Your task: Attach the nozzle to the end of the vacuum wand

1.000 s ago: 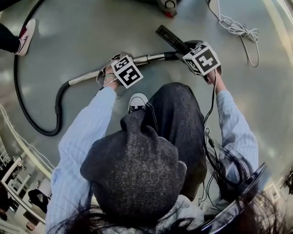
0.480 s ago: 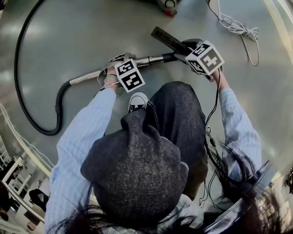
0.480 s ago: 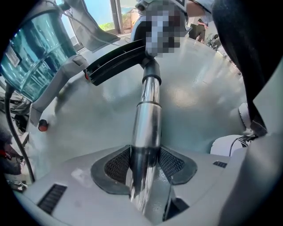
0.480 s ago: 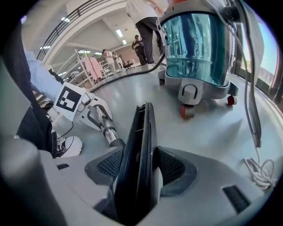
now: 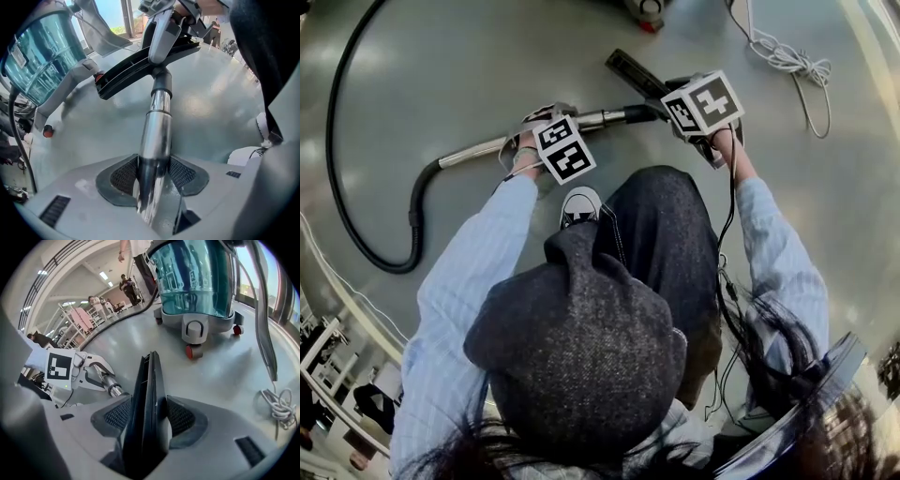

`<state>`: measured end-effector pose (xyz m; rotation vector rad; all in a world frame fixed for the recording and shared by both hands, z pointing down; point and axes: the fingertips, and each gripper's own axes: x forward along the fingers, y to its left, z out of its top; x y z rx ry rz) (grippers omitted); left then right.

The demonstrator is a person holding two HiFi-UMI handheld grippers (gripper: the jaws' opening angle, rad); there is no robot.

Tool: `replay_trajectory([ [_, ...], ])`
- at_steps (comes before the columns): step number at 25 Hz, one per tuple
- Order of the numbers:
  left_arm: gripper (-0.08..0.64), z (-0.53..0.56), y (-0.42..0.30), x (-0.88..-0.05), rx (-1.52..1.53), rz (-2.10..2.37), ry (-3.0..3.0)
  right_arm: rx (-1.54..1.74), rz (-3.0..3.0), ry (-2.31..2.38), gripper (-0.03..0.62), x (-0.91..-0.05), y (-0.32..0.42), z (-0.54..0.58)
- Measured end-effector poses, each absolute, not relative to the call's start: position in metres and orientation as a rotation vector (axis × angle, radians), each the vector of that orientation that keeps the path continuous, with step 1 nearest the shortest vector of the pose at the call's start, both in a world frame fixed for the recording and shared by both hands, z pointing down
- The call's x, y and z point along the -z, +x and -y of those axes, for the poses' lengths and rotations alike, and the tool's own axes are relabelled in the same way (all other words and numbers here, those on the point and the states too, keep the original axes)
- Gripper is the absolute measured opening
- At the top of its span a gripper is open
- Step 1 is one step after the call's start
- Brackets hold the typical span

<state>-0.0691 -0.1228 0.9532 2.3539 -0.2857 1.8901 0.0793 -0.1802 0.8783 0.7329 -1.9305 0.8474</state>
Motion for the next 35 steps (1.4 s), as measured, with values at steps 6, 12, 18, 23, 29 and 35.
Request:
replay_trajectory([
  [6, 0.198, 0.12, -0.071, -0.953, -1.799, 0.273, 2.332, -0.851, 1.94, 0.706, 0.239, -0.876, 0.078, 0.173],
  [12, 0.198, 0.123, -0.068, -0.956, -1.703, 0.26, 2.328, -0.865, 1.939, 0.661, 0.252, -0.877, 0.098, 0.155],
  [18, 0.198, 0.121, -0.068, -0.957, -1.704, 0.243, 2.333, -0.928, 1.869, 0.65, 0.249, -0.889, 0.107, 0.137],
  [23, 0.198, 0.123, -0.07, -0.957, -1.716, 0.272, 2.354, -1.225, 1.862, 0.653, 0.227, -0.883, 0.099, 0.142],
  [29, 0.195, 0.12, -0.062, -0.957, -1.883, 0.148, 2.418, -1.252, 1.939, 0.623, 0.222, -0.878, 0.093, 0.142],
  [35, 0.195, 0.118, -0.058, -0.961, -1.869, 0.054, 2.436, -1.126, 1.965, 0.65, 0.23, -0.883, 0.091, 0.142],
])
